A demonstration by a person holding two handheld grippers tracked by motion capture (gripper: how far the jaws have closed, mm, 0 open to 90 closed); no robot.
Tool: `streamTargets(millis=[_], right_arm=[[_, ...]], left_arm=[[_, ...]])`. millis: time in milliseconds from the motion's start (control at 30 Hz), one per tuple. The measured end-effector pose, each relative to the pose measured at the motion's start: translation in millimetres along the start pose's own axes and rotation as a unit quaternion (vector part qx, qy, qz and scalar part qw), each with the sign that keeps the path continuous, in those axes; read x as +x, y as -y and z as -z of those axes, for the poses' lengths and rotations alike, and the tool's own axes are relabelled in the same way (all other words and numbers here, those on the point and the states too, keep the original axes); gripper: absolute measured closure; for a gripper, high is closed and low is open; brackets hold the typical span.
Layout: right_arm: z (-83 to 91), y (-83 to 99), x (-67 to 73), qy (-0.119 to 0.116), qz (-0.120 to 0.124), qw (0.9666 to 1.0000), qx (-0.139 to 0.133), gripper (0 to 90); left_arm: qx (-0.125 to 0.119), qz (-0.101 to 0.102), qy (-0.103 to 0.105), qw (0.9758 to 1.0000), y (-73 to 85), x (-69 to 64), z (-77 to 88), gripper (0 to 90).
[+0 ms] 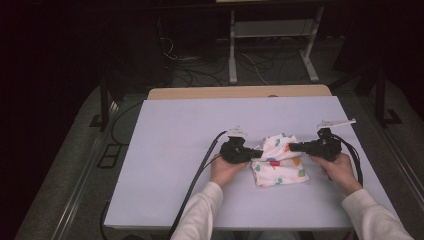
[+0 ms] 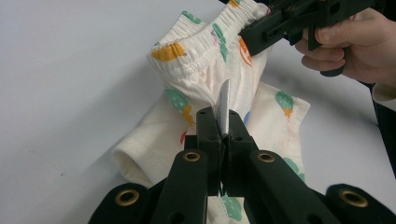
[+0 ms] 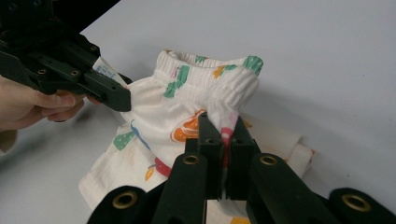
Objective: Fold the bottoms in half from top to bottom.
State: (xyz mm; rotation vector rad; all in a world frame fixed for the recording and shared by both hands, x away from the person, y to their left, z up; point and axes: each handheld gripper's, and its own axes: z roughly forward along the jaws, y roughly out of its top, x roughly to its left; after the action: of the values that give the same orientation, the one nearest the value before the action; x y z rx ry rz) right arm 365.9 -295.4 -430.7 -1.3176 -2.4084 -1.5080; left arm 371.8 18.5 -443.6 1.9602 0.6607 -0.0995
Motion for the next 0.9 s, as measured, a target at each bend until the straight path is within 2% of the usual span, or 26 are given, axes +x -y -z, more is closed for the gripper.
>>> streamTargets(millis=[167, 300, 433, 500, 567, 633, 733, 900], right_arm=[[0.6, 2.9, 0.3, 0.001, -0.001, 1.0, 0.007, 86.0], [0.5, 7.0, -1.9, -0.004, -0.015, 0.9998, 0.015, 84.3], [0.9, 10.0, -3.6, -0.005, -0.024, 0.9995, 0.022, 74.1], [3.1, 8.3, -3.7, -0.012, -0.025, 0.9995, 0.015, 64.8], [5.3, 6.3, -3.7, -0.024, -0.03, 0.9992, 0.007, 61.3], [6.5, 4.5, -3.9, -0.024, -0.032, 0.9992, 0.002, 57.3], [7.3, 2.5, -5.6, -0.019, -0.034, 0.9992, 0.0, 53.7], [7.4, -5.4, -8.5, -0.03, -0.039, 0.9988, 0.001, 50.8]], left_arm=[[0.004, -0.007, -0.001, 1.0, 2.3, -2.6, -2.4, 87.0], [0.01, -0.012, 0.002, 0.9999, 5.8, -5.3, -5.9, 87.0], [0.02, -0.024, 0.004, 0.9995, 8.9, -9.0, -11.2, 87.0], [0.023, -0.031, 0.005, 0.9993, 9.4, -10.5, -12.5, 87.0], [0.023, -0.033, 0.006, 0.9992, 9.6, -10.8, -13.0, 87.0], [0.024, -0.033, 0.007, 0.9991, 9.7, -10.6, -12.6, 87.0], [0.024, -0.038, 0.006, 0.999, 9.5, -10.7, -12.0, 86.9], [0.028, -0.046, 0.008, 0.9985, 10.1, -11.8, -12.5, 87.0]])
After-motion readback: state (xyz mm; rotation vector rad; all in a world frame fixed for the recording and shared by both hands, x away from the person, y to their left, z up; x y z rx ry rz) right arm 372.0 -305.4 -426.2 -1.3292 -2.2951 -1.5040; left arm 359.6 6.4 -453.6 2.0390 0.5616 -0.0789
